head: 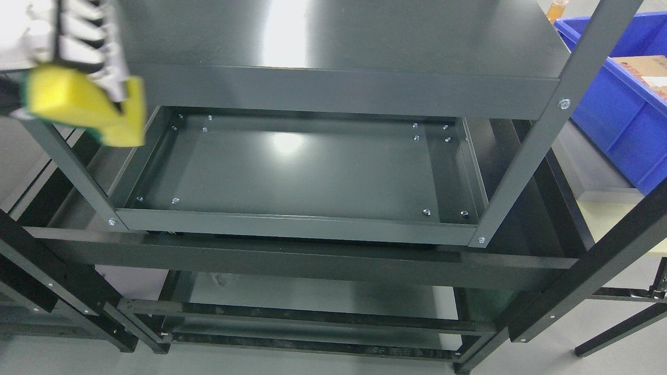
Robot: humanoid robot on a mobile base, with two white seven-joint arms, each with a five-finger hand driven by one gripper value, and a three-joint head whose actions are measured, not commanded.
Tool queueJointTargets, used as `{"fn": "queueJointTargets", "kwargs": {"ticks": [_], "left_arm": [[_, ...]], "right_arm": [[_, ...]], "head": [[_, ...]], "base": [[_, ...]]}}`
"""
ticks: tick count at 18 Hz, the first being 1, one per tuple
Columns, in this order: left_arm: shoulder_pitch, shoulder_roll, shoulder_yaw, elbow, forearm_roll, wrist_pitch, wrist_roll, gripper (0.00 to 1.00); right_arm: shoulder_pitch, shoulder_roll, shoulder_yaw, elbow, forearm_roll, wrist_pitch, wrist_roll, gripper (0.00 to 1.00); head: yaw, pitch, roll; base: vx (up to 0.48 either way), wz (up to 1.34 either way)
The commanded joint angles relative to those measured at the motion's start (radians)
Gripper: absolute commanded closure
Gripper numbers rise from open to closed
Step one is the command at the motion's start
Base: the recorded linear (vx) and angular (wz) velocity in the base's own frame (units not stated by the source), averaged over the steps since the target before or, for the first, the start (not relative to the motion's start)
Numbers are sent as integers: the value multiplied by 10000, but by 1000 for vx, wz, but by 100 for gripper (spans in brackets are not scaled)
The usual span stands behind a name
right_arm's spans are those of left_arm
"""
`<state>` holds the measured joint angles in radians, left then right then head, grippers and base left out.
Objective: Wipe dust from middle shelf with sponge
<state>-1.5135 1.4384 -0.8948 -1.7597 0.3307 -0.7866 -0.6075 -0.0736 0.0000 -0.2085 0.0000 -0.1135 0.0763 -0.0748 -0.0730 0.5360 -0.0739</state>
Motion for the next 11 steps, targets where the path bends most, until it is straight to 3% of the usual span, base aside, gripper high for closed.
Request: {"fn": "queueJointTargets", "kwargs": {"ticks": [1,3,7,11], "left_arm": [[1620,5957,51,1314,713,12,154,90],[1727,5575,51,1994,544,12,154,91],[1820,4885,127,1981,161,12,215,94],[1851,2420,741,1292,-70,12,246,96]], "right_arm": [[0,-175,14,-175,0,4,12,0],[0,-175,14,-175,0,4,12,0],[0,-175,14,-175,0,4,12,0],[0,-175,-1,-175,0,4,12,0]], "head": [[0,0,0],[0,0,0],[0,0,0],[0,0,0]], "base": [[0,0],[0,0],[0,0],[0,0]]}}
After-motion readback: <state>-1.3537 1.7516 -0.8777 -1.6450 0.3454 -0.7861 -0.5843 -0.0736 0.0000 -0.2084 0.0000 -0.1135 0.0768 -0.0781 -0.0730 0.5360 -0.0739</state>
